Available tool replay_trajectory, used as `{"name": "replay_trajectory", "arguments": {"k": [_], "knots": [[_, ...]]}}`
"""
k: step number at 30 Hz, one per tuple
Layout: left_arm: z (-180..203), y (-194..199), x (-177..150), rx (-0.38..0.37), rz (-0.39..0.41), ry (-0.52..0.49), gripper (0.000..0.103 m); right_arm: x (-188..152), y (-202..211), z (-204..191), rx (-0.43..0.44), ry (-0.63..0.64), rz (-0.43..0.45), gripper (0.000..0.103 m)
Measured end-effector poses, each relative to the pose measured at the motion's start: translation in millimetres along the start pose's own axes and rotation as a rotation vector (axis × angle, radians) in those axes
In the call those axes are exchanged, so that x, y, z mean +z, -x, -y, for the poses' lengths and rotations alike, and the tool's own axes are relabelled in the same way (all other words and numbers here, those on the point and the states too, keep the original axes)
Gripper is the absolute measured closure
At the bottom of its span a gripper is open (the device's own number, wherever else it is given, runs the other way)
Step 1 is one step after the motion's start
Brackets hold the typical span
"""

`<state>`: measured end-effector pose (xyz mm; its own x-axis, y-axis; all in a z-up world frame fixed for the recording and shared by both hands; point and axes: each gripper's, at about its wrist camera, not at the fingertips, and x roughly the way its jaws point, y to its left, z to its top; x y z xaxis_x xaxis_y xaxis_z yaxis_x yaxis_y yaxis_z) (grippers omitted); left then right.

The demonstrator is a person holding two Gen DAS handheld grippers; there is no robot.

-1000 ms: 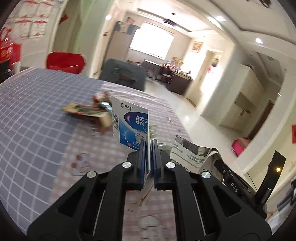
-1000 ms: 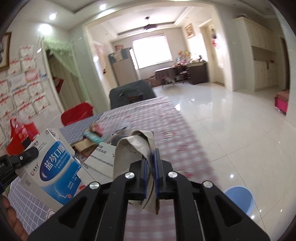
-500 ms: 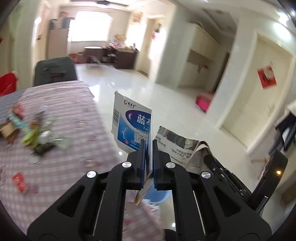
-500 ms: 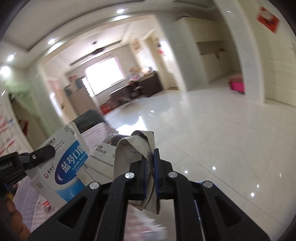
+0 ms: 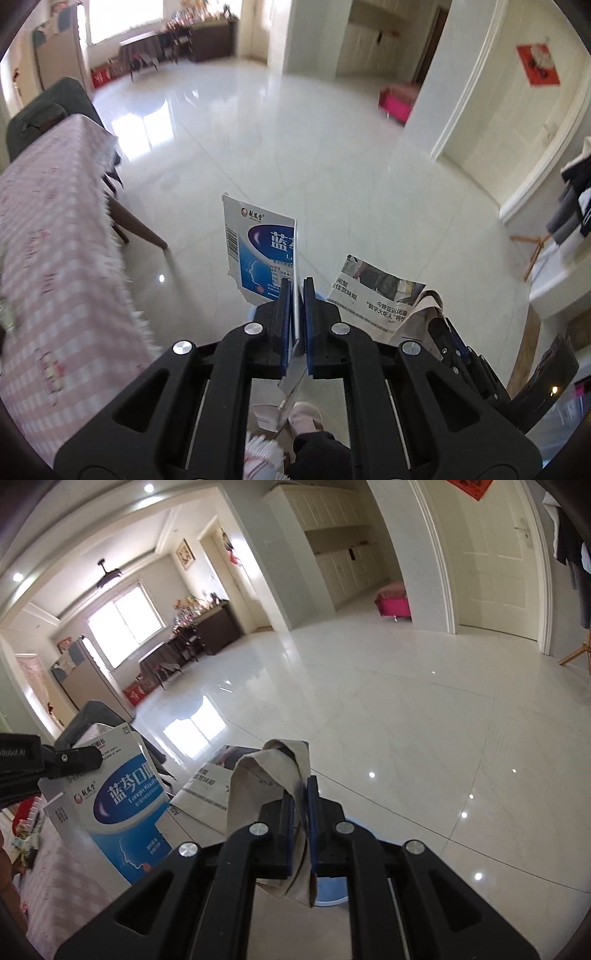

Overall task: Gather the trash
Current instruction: 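Carry both items over the blue bucket and open the left gripper to drop the box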

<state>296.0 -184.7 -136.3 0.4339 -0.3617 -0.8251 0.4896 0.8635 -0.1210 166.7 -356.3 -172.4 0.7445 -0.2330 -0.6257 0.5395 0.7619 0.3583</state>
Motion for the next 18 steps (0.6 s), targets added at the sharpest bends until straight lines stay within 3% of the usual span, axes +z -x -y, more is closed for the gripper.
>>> {"name": "replay_trajectory", "arguments": {"k": [10, 18], "knots": [[1, -108, 34, 0.019, -0.185, -0.035, 0.096, -13, -65, 7, -0.112, 0.005, -0.056, 0.096], [-1, -150, 34, -0.033, -0.273, -0.020, 0.096, -13, -106, 11, -0.170, 0.033, -0.075, 0.096]]}}
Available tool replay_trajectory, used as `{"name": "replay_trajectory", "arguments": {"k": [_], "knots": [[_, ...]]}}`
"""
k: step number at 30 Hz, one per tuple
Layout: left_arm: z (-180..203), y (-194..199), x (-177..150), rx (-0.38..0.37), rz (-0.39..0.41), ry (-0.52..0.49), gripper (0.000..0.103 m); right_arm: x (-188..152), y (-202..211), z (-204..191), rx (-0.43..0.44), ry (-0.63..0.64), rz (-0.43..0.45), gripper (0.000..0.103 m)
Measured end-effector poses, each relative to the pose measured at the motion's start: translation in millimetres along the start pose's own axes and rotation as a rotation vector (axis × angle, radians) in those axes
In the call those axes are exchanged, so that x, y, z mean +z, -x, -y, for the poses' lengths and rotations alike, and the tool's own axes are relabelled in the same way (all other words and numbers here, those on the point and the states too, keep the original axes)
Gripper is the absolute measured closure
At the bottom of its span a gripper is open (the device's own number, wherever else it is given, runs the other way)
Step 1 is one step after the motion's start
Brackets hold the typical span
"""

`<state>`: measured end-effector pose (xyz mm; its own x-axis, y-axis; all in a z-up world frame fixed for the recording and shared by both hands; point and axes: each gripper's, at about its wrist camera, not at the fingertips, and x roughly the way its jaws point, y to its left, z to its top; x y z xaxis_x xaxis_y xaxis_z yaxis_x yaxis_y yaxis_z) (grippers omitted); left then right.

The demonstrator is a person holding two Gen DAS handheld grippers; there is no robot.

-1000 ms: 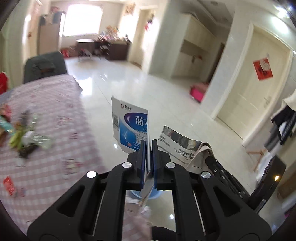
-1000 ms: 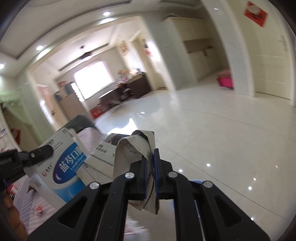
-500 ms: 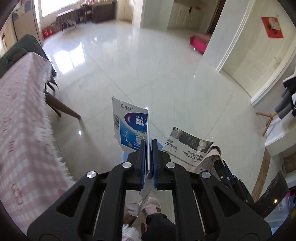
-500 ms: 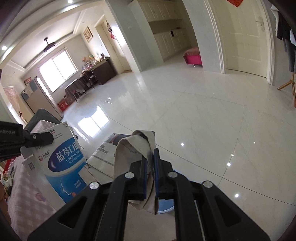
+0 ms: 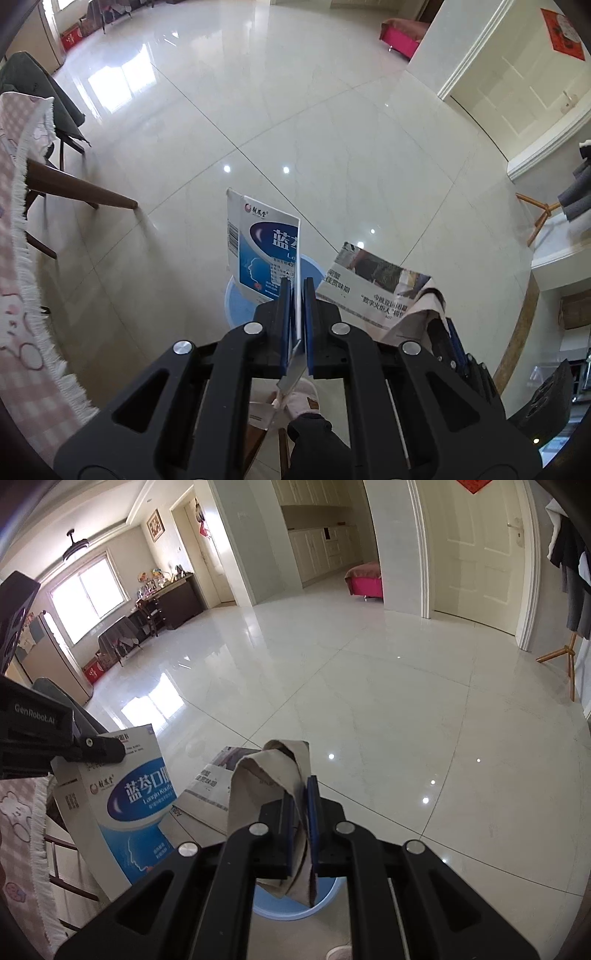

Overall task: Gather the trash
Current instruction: 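Carry both items over the blue bucket and open the left gripper to drop the box, then open the right gripper over the blue bucket to drop the paper bag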

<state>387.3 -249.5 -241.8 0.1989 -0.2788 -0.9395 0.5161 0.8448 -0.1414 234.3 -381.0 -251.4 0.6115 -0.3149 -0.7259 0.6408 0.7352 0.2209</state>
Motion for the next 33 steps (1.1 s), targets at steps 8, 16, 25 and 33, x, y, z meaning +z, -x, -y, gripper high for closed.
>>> {"name": "replay_trajectory", "arguments": {"k": [8, 16, 25, 33], "knots": [[-4, -10, 5, -0.009, -0.030, -0.021, 0.094, -5, -15, -14, -0.023, 0.008, -0.006, 0.095], [5, -15, 6, 0.009, -0.043, -0.052, 0.086, -3, -19, -13, -0.018, 0.012, -0.010, 0.095], [15, -7, 6, 0.031, 0.007, -0.071, 0.047, -1, -20, -15, -0.007, 0.014, -0.007, 0.095], [21, -8, 7, 0.073, -0.002, -0.069, 0.047, -2, -30, -20, -0.001, 0.015, -0.025, 0.093]]}}
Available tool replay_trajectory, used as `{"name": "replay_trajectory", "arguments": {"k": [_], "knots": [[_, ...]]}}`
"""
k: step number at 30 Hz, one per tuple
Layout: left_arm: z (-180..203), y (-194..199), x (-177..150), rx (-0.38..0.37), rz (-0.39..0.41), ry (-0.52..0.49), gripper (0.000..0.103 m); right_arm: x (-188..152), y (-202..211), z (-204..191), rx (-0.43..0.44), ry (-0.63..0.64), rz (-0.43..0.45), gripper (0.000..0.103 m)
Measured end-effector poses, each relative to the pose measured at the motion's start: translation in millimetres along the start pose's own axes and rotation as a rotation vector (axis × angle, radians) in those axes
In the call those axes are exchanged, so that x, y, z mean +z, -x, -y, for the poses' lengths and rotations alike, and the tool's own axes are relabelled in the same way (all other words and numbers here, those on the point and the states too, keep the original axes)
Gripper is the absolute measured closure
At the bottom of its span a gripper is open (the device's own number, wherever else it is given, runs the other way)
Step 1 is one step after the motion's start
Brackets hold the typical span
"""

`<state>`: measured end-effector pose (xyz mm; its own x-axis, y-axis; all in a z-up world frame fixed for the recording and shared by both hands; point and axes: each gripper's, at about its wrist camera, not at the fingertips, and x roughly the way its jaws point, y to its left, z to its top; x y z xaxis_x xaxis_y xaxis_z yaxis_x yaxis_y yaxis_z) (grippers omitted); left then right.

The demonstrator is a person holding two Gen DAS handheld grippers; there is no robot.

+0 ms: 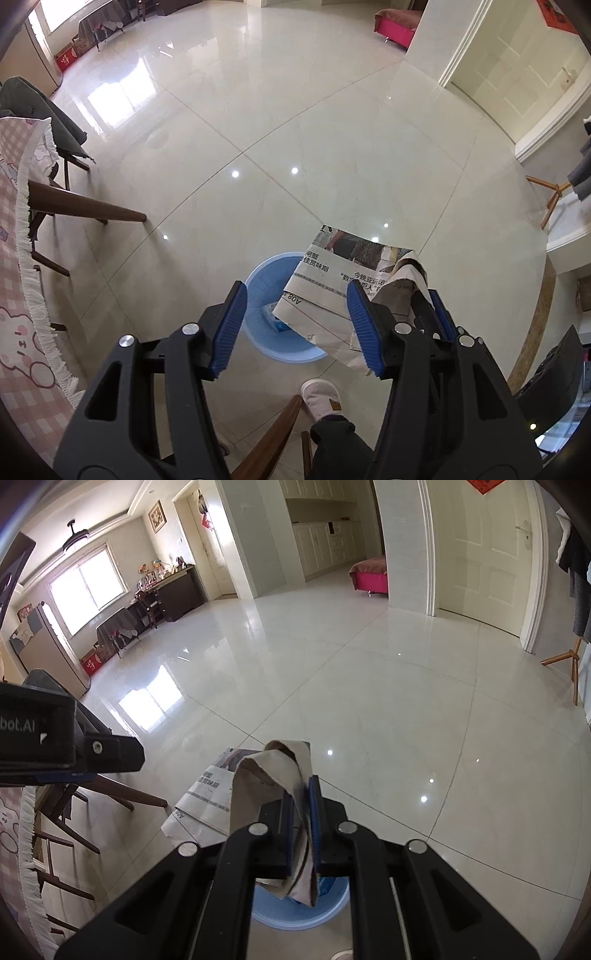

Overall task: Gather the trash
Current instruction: 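Open the right gripper over the blue bucket to drop the paper bag, then move both open grippers back over the table trash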

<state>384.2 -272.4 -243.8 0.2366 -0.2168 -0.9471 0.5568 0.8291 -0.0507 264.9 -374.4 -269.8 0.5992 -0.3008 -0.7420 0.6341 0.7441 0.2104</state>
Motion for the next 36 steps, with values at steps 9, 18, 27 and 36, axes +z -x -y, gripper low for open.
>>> {"name": "replay_trajectory", "arguments": {"k": [9, 18, 27, 36], "knots": [[2, -1, 4, 0.052, -0.016, 0.022, 0.046, 11, -10, -4, 0.038, -0.021, 0.001, 0.084], [2, 0, 6, 0.080, -0.013, 0.059, 0.045, 18, -9, -9, 0.065, -0.022, 0.012, 0.060], [-1, 55, 0, 0.157, 0.117, 0.076, 0.045, 31, 41, -8, 0.085, 0.003, 0.060, 0.060], [-7, 188, -72, 0.063, 0.293, 0.124, 0.043, 43, 168, -22, 0.202, 0.058, 0.196, 0.056]]}}
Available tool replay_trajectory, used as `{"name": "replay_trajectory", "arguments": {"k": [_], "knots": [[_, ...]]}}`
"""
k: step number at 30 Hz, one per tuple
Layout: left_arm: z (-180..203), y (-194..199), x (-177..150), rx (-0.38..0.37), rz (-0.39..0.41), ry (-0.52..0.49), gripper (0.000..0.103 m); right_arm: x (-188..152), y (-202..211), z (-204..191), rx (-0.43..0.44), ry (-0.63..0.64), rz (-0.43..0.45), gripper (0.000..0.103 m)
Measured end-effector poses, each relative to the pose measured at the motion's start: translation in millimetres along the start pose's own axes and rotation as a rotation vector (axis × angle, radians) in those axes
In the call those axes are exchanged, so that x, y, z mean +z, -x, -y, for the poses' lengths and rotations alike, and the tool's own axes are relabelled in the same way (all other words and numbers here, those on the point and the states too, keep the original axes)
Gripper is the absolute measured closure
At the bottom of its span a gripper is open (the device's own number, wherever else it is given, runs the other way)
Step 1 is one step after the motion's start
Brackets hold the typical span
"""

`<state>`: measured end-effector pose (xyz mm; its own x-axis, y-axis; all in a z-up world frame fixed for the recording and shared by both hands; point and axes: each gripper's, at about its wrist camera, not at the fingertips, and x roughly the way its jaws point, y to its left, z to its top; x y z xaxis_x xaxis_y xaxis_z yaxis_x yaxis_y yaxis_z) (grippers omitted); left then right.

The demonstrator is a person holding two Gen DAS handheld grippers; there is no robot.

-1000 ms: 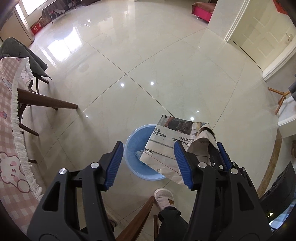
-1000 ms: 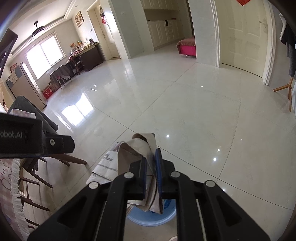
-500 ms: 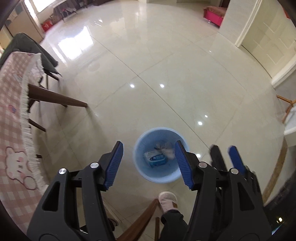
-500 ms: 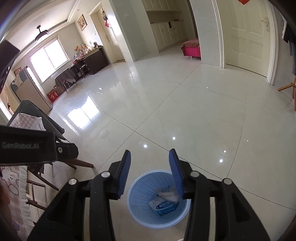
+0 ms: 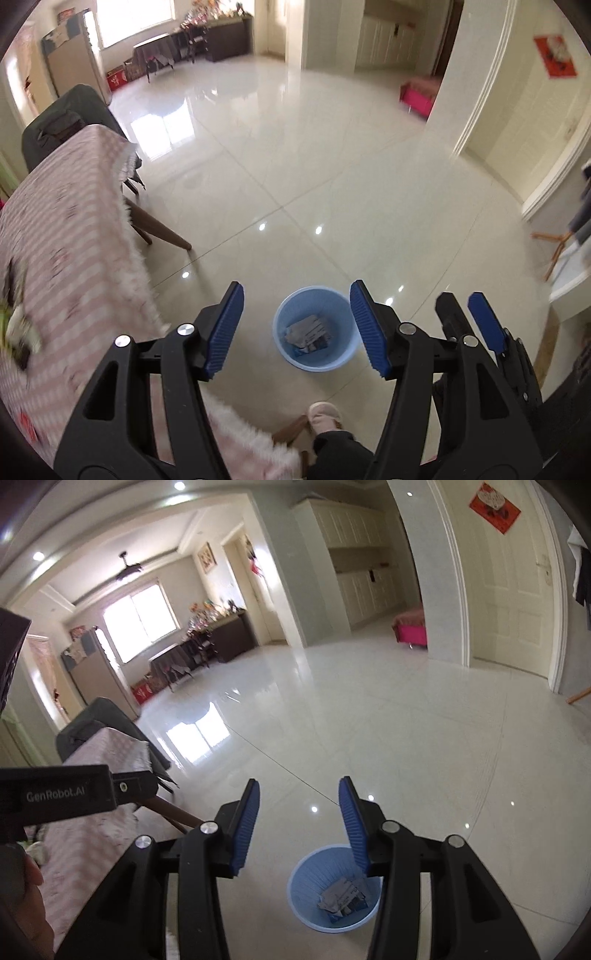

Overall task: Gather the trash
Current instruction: 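Move both open grippers back over the table trash, then close the left gripper on the red snack packet and lift it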

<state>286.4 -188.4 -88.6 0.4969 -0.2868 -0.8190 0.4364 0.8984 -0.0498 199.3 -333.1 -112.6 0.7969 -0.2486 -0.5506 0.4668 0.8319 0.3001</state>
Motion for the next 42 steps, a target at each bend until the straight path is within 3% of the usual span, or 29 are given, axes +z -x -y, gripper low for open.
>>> {"name": "replay_trajectory", "arguments": {"k": [3, 8, 16, 21, 28, 33, 38, 40, 42], "knots": [[-19, 52, -21, -0.031, 0.066, 0.041, 0.040, 7, 44, -17, 0.045, 0.033, 0.040, 0.053], [-55, 112, -62, -0.087, 0.104, 0.137, 0.039, 7, 110, -58, 0.105, 0.112, 0.078, 0.050], [-135, 151, -119, 0.011, 0.146, 0.228, 0.037, -19, 159, -133, 0.187, 0.251, 0.077, 0.046], [-201, 161, -155, 0.179, 0.163, 0.266, 0.035, -40, 151, -181, 0.232, 0.330, 0.023, 0.046], [-305, 142, -204, 0.365, 0.083, 0.424, 0.035, -75, 128, -253, 0.303, 0.423, -0.074, 0.046], [-346, 127, -222, 0.359, 0.021, 0.503, 0.035, -89, 106, -285, 0.336, 0.461, -0.130, 0.045], [-340, 106, -213, 0.346, -0.015, 0.469, 0.035, -94, 89, -304, 0.349, 0.482, -0.164, 0.045], [-342, 96, -214, 0.349, -0.035, 0.444, 0.045, -93, 84, -307, 0.352, 0.490, -0.171, 0.045], [-340, 93, -214, 0.355, -0.040, 0.425, 0.063, -91, 78, -310, 0.352, 0.498, -0.178, 0.044]]}}
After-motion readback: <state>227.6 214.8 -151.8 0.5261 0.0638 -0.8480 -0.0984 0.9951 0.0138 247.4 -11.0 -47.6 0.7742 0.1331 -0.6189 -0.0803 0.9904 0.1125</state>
